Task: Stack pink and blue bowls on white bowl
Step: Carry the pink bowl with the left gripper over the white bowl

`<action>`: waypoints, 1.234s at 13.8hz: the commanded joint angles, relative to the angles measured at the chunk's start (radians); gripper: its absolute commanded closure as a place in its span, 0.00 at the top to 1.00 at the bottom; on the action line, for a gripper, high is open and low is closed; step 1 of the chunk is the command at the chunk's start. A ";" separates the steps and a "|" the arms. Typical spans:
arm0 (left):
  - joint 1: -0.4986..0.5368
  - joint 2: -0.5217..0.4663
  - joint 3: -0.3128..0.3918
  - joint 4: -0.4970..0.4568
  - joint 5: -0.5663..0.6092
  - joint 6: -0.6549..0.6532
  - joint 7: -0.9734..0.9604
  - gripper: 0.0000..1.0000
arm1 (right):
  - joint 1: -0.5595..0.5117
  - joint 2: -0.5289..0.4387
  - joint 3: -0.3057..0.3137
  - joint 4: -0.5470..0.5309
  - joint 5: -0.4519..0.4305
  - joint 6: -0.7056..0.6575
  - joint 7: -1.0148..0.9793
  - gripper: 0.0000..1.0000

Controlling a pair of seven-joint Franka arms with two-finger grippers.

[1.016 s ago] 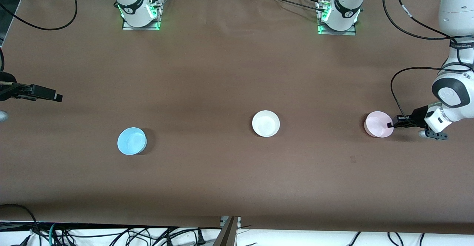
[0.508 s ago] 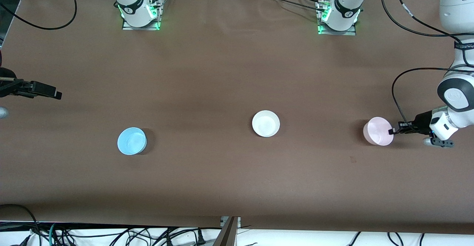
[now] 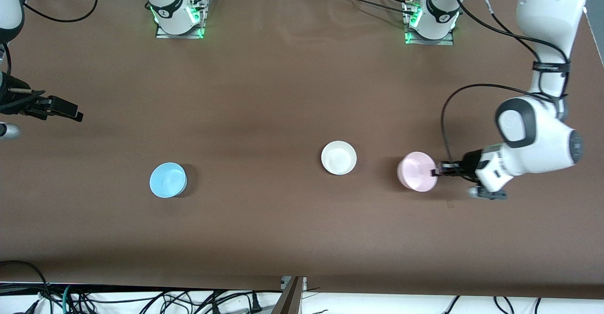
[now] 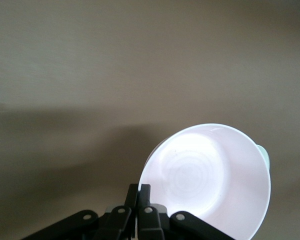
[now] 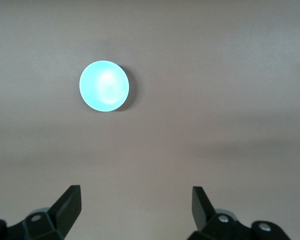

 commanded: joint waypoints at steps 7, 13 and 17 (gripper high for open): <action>-0.019 0.004 -0.290 -0.025 0.204 0.185 -0.425 0.00 | 0.009 -0.085 -0.002 -0.171 -0.020 0.105 0.015 0.98; -0.066 0.030 -0.318 -0.060 0.364 0.281 -0.541 0.00 | 0.009 -0.072 -0.002 -0.171 -0.014 0.117 0.015 0.98; -0.068 0.043 -0.335 -0.062 0.402 0.285 -0.578 0.00 | 0.012 -0.055 0.000 -0.171 -0.011 0.143 0.015 0.98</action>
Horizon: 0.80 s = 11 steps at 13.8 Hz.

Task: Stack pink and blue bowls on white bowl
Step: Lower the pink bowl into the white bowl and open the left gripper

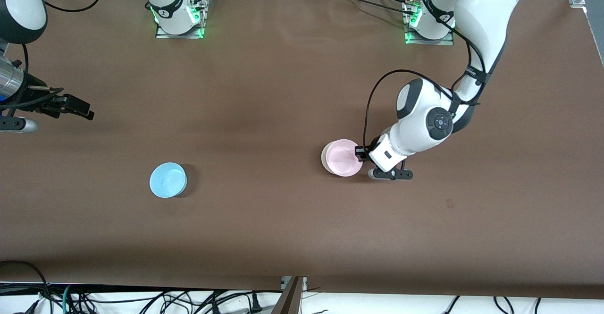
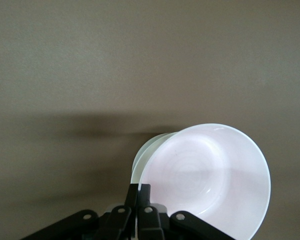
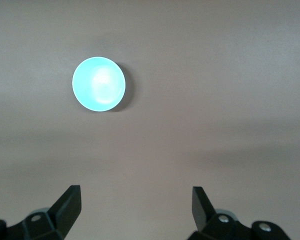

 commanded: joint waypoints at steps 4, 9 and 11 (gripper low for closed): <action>0.001 0.004 -0.006 -0.024 0.034 0.025 -0.023 0.00 | 0.005 -0.006 -0.002 -0.014 -0.006 0.011 0.015 0.98; -0.010 0.002 -0.019 -0.058 0.034 0.058 -0.023 0.00 | 0.007 0.008 0.000 -0.012 0.005 0.029 0.015 0.98; -0.012 0.004 -0.019 -0.062 0.034 0.058 -0.023 0.00 | 0.008 0.008 0.003 -0.014 0.005 0.032 0.015 0.98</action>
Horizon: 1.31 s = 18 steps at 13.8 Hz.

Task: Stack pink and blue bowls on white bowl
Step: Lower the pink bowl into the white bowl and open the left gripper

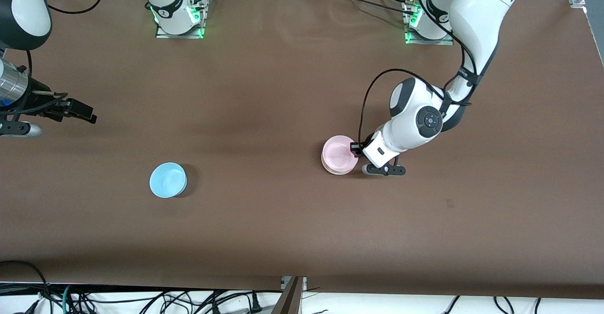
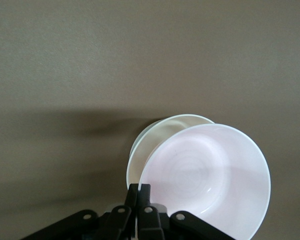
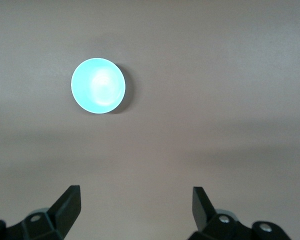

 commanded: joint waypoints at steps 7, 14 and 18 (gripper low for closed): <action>-0.003 -0.005 -0.003 -0.013 0.077 0.015 -0.026 0.06 | 0.016 0.004 0.004 -0.012 0.005 0.047 0.015 0.98; -0.002 0.003 -0.004 -0.004 0.071 0.012 -0.050 0.66 | 0.017 0.010 0.004 -0.012 0.007 0.061 0.015 0.98; 0.040 -0.045 0.008 0.004 0.071 -0.017 -0.051 1.00 | 0.074 0.068 0.004 0.000 0.005 0.110 0.015 0.94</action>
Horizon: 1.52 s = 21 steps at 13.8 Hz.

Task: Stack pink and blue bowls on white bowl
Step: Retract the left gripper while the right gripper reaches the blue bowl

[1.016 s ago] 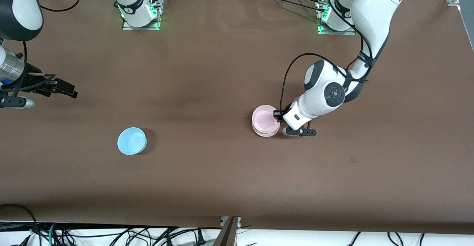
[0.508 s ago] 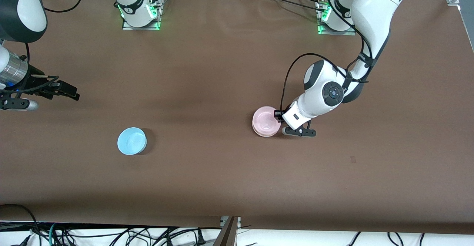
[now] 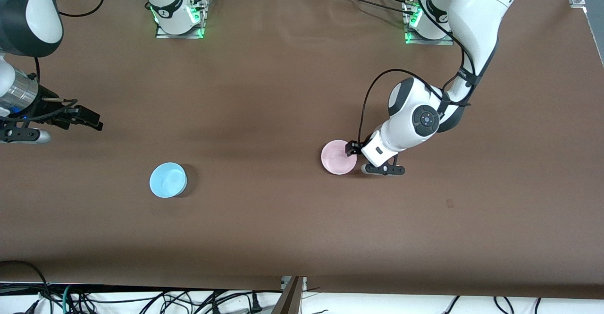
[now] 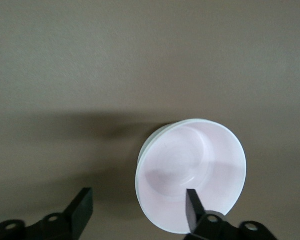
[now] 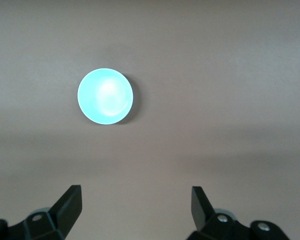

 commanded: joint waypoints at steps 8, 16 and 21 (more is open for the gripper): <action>0.123 -0.196 0.292 0.182 0.047 -0.453 0.017 1.00 | 0.186 0.297 0.001 -0.001 0.004 0.364 0.202 0.91; 0.141 -0.308 0.356 0.417 0.160 -0.871 0.135 1.00 | 0.225 0.471 0.001 -0.010 0.006 0.570 0.203 0.90; 0.149 -0.341 0.356 0.454 0.159 -0.949 0.138 1.00 | 0.233 0.479 0.000 -0.015 0.006 0.567 0.199 0.87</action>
